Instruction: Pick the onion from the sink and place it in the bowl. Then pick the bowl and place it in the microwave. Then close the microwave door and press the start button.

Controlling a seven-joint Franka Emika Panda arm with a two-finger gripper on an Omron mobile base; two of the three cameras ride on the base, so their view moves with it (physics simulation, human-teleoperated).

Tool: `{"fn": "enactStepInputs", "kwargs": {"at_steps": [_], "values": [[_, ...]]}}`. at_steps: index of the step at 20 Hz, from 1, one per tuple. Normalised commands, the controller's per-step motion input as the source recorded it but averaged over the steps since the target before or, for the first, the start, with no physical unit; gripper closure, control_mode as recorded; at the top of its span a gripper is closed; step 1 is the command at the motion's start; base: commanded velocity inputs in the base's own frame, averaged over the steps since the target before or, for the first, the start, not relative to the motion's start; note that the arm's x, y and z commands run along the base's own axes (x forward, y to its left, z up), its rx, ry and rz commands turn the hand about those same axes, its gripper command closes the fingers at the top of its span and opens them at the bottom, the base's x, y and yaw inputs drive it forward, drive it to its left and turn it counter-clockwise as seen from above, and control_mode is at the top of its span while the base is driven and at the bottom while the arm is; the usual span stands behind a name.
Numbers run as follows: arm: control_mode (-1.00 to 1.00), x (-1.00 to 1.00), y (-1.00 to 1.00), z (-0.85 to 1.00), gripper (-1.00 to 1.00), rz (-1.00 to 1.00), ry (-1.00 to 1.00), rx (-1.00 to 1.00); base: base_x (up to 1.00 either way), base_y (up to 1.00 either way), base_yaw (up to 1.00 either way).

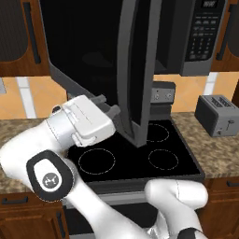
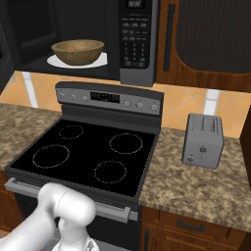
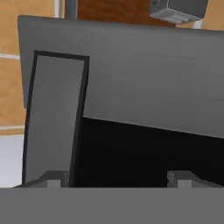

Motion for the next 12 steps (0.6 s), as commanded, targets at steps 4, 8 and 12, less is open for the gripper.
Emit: {"fn": "enactStepInputs", "kwargs": {"at_steps": [4, 8, 12], "values": [[-1.0, 0.0, -1.0, 0.21, -1.0, 0.29, -0.03, 0.16, 0.0, 0.0, 0.0], [-1.0, 0.16, -1.0, 0.26, -1.0, 0.39, 0.0, 0.14, 0.0, 0.0, 0.0], [-1.0, 0.35, -1.0, 0.25, -1.0, 0.46, 0.0, 0.12, 0.0, 0.0, 0.0]]}}
